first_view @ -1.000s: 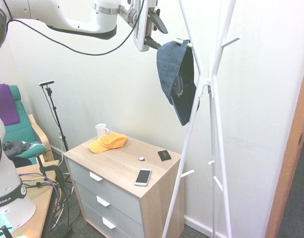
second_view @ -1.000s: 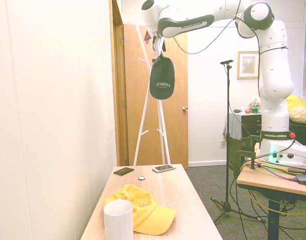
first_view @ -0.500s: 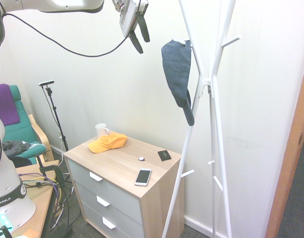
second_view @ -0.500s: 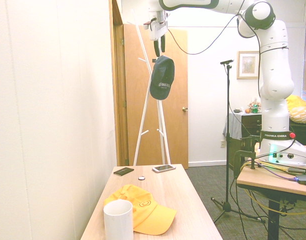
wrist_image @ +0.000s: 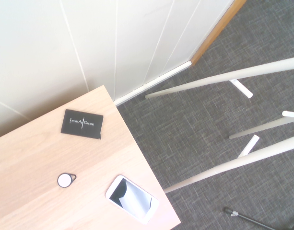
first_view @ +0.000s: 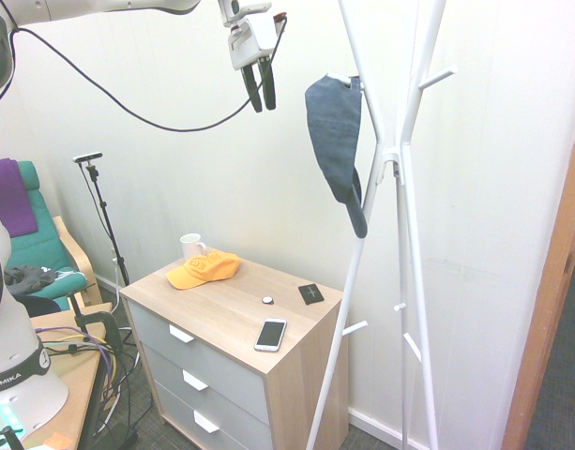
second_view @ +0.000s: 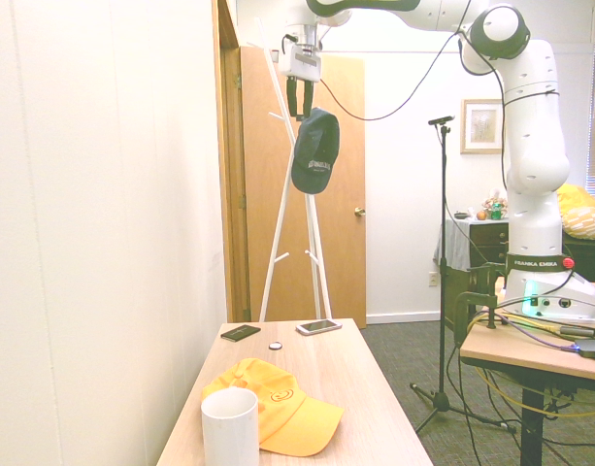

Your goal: Hang the cap

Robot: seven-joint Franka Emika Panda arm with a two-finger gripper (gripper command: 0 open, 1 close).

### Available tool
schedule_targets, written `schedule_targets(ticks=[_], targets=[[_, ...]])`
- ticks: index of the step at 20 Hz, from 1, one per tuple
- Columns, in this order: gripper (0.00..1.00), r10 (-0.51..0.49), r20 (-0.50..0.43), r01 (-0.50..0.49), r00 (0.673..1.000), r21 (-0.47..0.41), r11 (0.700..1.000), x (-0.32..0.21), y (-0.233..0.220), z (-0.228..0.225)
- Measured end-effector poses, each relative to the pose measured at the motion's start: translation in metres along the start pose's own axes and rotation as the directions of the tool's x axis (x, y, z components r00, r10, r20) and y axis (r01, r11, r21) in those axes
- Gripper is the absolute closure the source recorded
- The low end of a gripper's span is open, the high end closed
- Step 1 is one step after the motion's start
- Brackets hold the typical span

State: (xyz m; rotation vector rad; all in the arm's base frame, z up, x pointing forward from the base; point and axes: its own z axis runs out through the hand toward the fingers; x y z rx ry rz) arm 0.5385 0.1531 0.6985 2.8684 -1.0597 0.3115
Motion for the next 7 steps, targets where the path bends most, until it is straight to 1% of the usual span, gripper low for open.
schedule_targets(ticks=[2, 5, 7], targets=[[0.0, 0.0, 0.0, 0.0, 1.0, 0.01, 1.0, 0.0, -0.001, 0.0], [0.0, -0.01, 0.042, 0.007, 0.999, 0.055, 0.998, -0.007, -0.008, -0.002], [0.0, -0.014, 0.046, 0.012, 0.999, 0.061, 0.998, -0.01, -0.01, -0.001]])
